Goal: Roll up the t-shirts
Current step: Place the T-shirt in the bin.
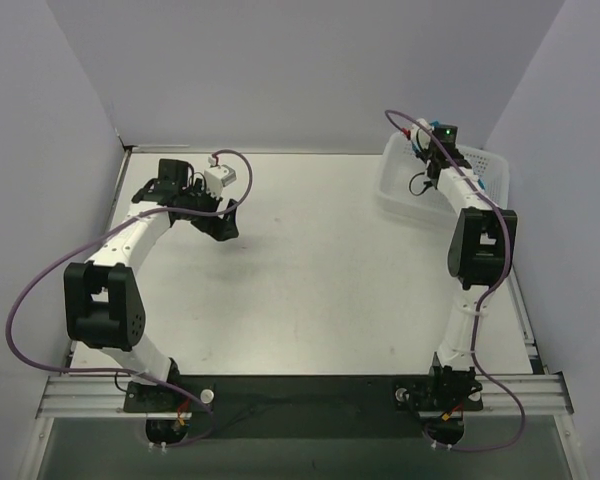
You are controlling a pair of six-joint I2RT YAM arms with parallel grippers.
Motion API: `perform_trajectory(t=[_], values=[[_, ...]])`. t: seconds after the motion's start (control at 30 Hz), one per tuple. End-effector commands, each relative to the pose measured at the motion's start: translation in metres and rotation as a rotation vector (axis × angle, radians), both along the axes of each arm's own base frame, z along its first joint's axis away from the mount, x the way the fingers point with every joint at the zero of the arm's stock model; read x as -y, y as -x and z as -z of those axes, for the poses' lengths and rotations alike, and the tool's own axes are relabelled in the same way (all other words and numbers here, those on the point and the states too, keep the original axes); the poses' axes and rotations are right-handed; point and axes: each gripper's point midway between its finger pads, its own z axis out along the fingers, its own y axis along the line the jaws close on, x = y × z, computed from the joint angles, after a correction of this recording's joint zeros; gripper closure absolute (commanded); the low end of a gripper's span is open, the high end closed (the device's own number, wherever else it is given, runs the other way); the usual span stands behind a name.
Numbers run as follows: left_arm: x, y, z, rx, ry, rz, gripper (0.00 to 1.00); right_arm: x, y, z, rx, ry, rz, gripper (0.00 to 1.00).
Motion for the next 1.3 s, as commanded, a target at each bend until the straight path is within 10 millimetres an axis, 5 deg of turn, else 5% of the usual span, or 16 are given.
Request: perform_trajectory(t=[0.0,0.4,0.63,0.9,1.27], values=[[-0.003,-0.009,-0.012,0.039,0.001,-0.006,0.03,-0.014,0.008,-0.02,-0.011,0.068,-0.186,1.0],[-0.006,-0.007,0.0,0.018,-0.028,-0.003,0.03,-0.013,0.012,0.034,-0.153,0.09,-0.509,1.0],[-0.014,-0.011,0.009,0.014,-0.08,-0.007,0.03,-0.028,-0.003,0.025,-0.125,-0.018,-0.566,1.0],[-0.016,-0.017,0.008,0.034,-0.101,-0.006,0.03,-0.056,0.031,0.044,-0.261,-0.044,-0.698,1.0],[-0.016,-0.022,0.011,0.032,-0.105,-0.009,0.03,-0.058,0.057,0.066,-0.409,-0.006,-0.787,1.0]])
